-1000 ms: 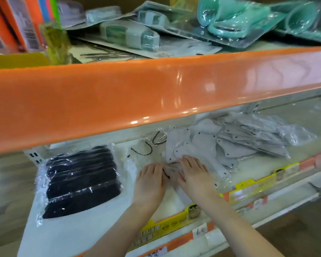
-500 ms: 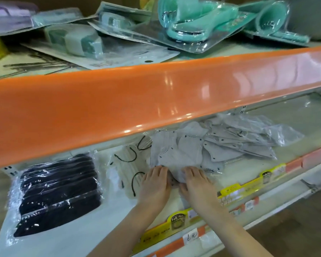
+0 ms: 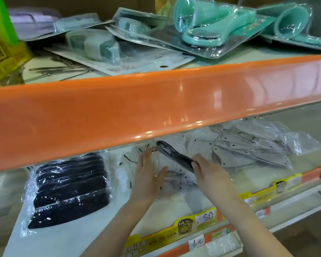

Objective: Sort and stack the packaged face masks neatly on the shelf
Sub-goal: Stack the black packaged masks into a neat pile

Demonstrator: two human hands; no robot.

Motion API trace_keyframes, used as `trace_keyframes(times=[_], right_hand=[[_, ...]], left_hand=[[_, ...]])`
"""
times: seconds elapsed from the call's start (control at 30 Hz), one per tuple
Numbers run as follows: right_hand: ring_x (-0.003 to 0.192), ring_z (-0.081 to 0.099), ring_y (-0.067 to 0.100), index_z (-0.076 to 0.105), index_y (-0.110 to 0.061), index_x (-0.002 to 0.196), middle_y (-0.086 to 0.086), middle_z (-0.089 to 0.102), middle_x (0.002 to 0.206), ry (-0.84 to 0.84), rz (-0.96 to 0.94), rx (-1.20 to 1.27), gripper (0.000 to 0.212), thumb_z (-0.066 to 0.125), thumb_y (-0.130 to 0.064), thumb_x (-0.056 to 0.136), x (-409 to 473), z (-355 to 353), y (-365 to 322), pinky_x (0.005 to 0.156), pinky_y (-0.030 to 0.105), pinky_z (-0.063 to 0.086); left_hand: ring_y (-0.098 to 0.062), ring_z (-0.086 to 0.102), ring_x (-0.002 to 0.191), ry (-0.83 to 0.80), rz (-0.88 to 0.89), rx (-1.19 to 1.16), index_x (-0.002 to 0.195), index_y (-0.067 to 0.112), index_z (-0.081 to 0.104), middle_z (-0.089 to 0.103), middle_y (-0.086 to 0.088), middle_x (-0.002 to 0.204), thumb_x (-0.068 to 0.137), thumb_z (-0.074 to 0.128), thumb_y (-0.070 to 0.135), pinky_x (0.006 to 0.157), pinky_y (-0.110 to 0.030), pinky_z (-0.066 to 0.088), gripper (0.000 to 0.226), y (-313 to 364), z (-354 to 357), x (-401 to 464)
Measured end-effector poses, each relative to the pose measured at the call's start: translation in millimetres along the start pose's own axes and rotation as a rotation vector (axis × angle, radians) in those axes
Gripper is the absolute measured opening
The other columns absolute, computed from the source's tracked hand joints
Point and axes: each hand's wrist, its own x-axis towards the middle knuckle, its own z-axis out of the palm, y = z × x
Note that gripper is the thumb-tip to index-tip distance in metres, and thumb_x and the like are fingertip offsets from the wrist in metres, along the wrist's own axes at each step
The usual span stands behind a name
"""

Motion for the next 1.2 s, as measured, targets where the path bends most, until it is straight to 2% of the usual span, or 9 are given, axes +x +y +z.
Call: trace_keyframes(times=[0.2,0.27,0.33,0.5,0.67,0.83,0.97,1.07,1.2], right_hand=[[0.075,0.056,0.025,0.054,-0.024,0.104,0.003,0.059,0.079,-0.178,-0.067,0.176,0.017,0.037,-0.026,0.102,18,-23,-36,0.061,0.034,0.038],[0.079,0.058,0.023,0.054,-0.027,0.102,0.000,0.062,0.084,-0.200,-0.108,0.180,0.016,0.038,-0.026,0.102,22,-19,-45,0.064,0.034,0.041],[0.091,0.060,0.022,0.058,-0.027,0.106,-0.002,0.064,0.100,-0.174,-0.135,0.191,0.018,0.041,-0.024,0.101,26,-10,-54,0.070,0.033,0.043],[0.091,0.061,0.024,0.064,-0.012,0.106,0.003,0.059,0.106,0.262,-0.429,0.217,0.026,0.045,-0.020,0.091,17,23,-78,0.064,0.026,0.045],[0.102,0.057,0.012,0.054,-0.023,0.120,-0.007,0.057,0.117,0.084,-0.597,0.094,0.043,0.051,-0.047,0.084,-6,76,-88,0.074,0.026,0.052],[0.089,0.059,0.013,0.062,-0.023,0.105,-0.009,0.062,0.105,0.067,-0.646,0.057,0.051,0.083,-0.012,0.059,-9,111,-99,0.074,0.022,0.046],[0.088,0.063,0.012,0.067,-0.022,0.103,-0.010,0.065,0.102,0.071,-0.695,0.079,0.046,0.080,-0.005,0.062,-6,119,-118,0.069,0.023,0.053],[0.089,0.066,0.012,0.071,-0.021,0.103,-0.010,0.068,0.102,0.063,-0.715,0.096,0.048,0.077,-0.002,0.059,-5,123,-136,0.070,0.022,0.053],[0.094,0.064,0.009,0.072,-0.022,0.103,-0.011,0.069,0.102,0.026,-0.756,0.097,0.058,0.086,-0.002,0.051,-12,135,-153,0.075,0.021,0.051]], left_hand=[[0.000,0.040,0.119,0.147,-0.150,-0.208,0.128,0.034,0.038,0.042,0.018,0.127,0.081,0.073,0.027,0.102,-0.023,0.032,0.059,14,-67,8],[-0.004,0.060,0.100,0.108,-0.194,-0.219,0.102,0.028,0.059,0.064,0.013,0.107,0.085,0.069,0.018,0.088,-0.020,0.047,0.022,12,-88,8],[-0.008,0.067,0.074,0.110,-0.217,-0.262,0.080,0.021,0.065,0.071,-0.001,0.080,0.088,0.064,0.008,0.064,-0.022,0.054,0.015,5,-103,5],[-0.020,0.071,0.074,0.222,-0.351,-0.376,0.091,0.010,0.068,0.074,-0.003,0.081,0.091,0.057,0.000,0.061,-0.032,0.059,0.015,-22,-127,-14],[-0.019,0.068,0.065,0.329,-0.507,-0.517,0.098,0.003,0.065,0.070,-0.015,0.091,0.094,0.050,-0.004,0.057,-0.023,0.055,0.017,-56,-148,-33],[-0.023,0.065,0.075,0.371,-0.620,-0.700,0.100,0.001,0.061,0.064,-0.016,0.099,0.095,0.047,-0.006,0.058,-0.019,0.055,0.016,-77,-163,-52],[-0.020,0.062,0.088,0.485,-0.545,-0.392,0.102,0.010,0.060,0.063,-0.008,0.098,0.095,0.049,-0.003,0.060,-0.019,0.052,0.018,-89,-177,-60],[-0.021,0.054,0.104,0.549,-0.427,0.001,0.121,0.008,0.054,0.056,-0.002,0.111,0.093,0.053,0.001,0.079,-0.022,0.042,0.029,-103,-185,-68],[-0.034,0.052,0.114,0.435,-0.066,0.488,0.115,0.000,0.060,0.058,-0.015,0.120,0.085,0.059,0.006,0.095,-0.040,0.041,0.031,-132,-190,-83]])
